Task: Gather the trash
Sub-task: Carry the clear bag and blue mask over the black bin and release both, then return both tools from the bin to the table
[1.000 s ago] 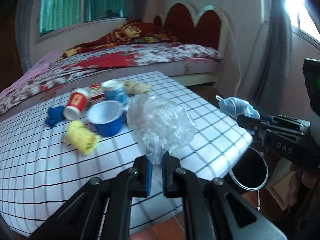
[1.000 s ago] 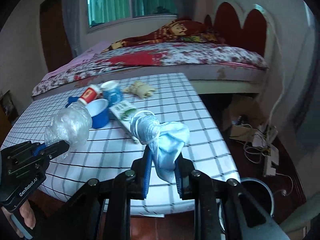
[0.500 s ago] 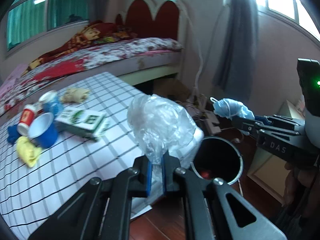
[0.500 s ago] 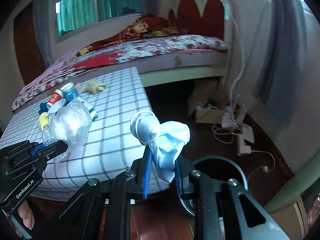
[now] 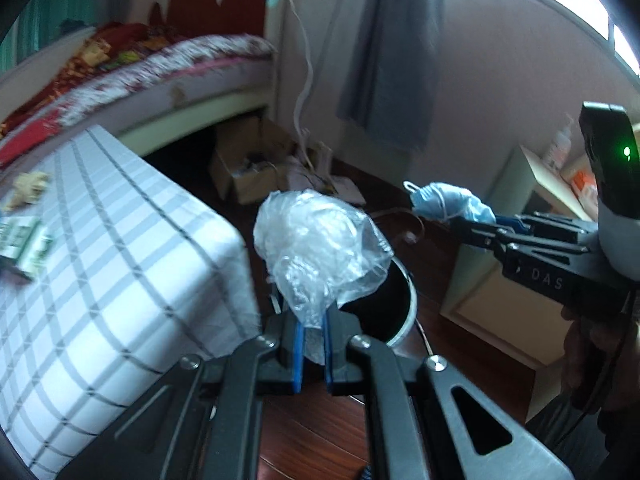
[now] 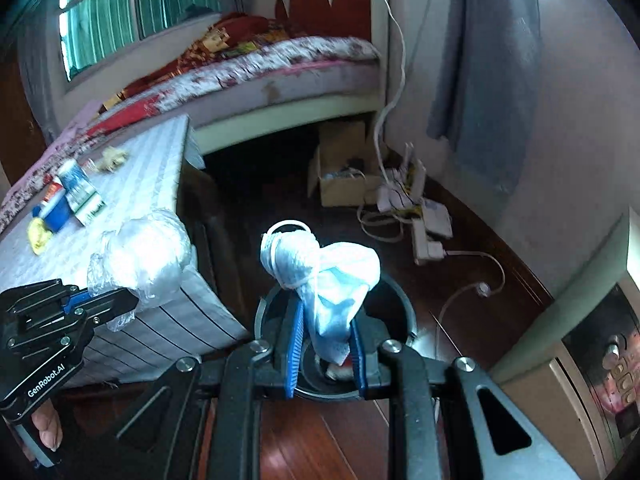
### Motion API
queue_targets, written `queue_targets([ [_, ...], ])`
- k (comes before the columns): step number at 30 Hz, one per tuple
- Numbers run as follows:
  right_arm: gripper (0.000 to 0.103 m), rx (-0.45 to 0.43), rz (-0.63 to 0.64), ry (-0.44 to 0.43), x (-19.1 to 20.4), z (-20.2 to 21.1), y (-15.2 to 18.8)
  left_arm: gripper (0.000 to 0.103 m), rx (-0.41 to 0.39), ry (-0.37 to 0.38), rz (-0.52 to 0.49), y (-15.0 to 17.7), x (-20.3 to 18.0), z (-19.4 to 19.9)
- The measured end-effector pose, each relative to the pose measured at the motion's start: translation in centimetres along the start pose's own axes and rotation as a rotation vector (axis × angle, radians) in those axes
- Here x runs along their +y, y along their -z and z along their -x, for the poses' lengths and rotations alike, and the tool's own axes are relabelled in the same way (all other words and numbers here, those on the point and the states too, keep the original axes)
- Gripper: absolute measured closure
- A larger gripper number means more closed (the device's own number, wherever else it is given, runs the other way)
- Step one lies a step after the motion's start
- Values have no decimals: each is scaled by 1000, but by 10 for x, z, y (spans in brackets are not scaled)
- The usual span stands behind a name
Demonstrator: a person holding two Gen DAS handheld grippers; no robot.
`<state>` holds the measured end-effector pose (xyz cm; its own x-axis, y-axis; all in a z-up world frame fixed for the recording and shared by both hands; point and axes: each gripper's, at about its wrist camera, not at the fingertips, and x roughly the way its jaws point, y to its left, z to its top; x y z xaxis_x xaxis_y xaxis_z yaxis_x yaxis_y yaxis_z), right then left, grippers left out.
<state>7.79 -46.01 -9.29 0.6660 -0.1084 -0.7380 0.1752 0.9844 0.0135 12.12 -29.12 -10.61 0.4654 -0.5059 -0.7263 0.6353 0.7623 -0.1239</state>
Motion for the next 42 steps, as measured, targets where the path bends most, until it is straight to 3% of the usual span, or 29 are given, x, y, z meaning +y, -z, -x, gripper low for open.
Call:
queue_targets([
  [14, 81, 131, 72, -22, -35, -80, 18, 95, 172, 26, 20, 8, -3, -100],
  [28, 81, 228, 118, -119, -41, -144, 24, 95, 253, 27, 60, 24, -2, -134],
  [29, 77, 248, 120, -121, -42, -148, 26, 92, 249, 24, 63, 25, -3, -133],
  [30, 71, 268, 129, -99, -43, -152, 28, 77, 248, 17, 65, 26, -4, -133],
  [31, 41, 276, 139, -65, -44, -153, 31, 61, 260, 12, 70, 26, -4, -134],
  [32, 6, 273, 144, -46, -46, -151, 33, 32, 262, -3, 75, 26, -3, -135],
  [33, 1, 266, 141, -29, -49, -147, 35, 20, 247, -25, 80, 25, -3, -133],
  [39, 1, 241, 80, 39, -69, -116, 37, 6, 186, -60, 84, 22, -8, -102],
  [42, 1, 208, 79, 70, -68, -94, 34, 4, 149, -93, 71, 18, -11, -86],
])
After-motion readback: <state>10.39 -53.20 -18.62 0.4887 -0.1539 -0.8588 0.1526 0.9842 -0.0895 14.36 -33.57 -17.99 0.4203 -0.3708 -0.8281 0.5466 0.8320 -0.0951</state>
